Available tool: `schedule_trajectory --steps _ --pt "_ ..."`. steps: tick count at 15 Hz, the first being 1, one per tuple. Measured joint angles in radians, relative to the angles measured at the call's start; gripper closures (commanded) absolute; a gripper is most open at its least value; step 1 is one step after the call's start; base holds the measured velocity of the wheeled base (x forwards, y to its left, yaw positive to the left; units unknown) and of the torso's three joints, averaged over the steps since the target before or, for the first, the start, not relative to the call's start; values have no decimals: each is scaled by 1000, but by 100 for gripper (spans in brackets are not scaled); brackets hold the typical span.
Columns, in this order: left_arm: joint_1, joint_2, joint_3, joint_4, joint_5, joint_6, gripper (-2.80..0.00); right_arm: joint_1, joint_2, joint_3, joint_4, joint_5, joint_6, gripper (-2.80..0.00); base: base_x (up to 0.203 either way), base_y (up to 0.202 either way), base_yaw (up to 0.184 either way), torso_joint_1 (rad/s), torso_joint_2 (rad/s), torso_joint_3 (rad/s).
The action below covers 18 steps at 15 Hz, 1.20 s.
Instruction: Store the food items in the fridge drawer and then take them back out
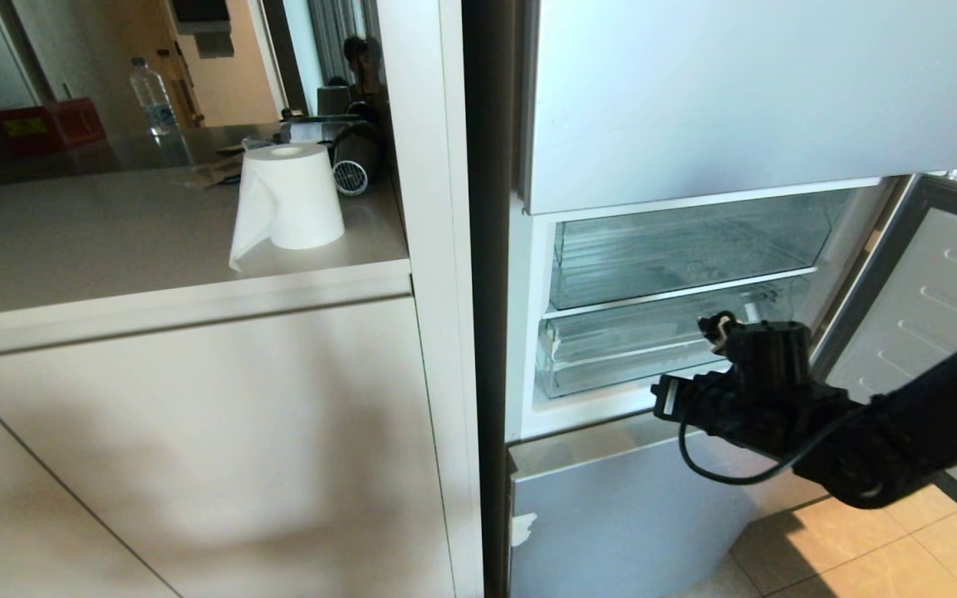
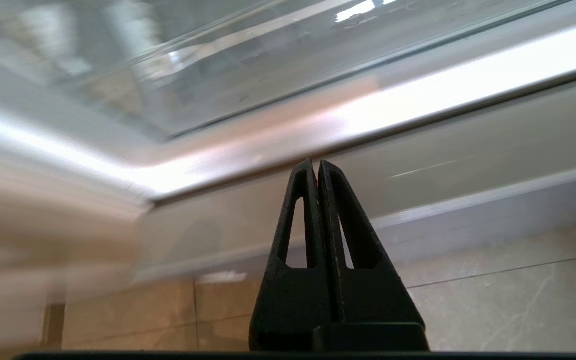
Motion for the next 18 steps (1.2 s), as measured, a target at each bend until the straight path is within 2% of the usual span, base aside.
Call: schedule_trajectory --steps 4,7,10,12,15,18 --pt "0 0 0 0 0 0 0 36 -434 269 51 -8 -68 0 0 0 0 0 0 0" --pt "0 0 0 0 0 0 0 22 -863 427 209 -56 -146 0 0 0 0 0 0 0" --pt "0 0 0 0 0 0 0 -73 -1259 597 406 -70 -251 0 0 0 0 0 0 0" --pt "0 0 0 0 0 0 0 -165 -1471 686 540 -24 -323 0 0 0 0 0 0 0" --pt "0 0 0 0 0 0 0 -250 -1734 745 721 34 -401 0 0 0 0 0 0 0" --pt "0 0 0 0 0 0 0 -286 -1906 765 780 47 -426 0 0 0 0 0 0 0"
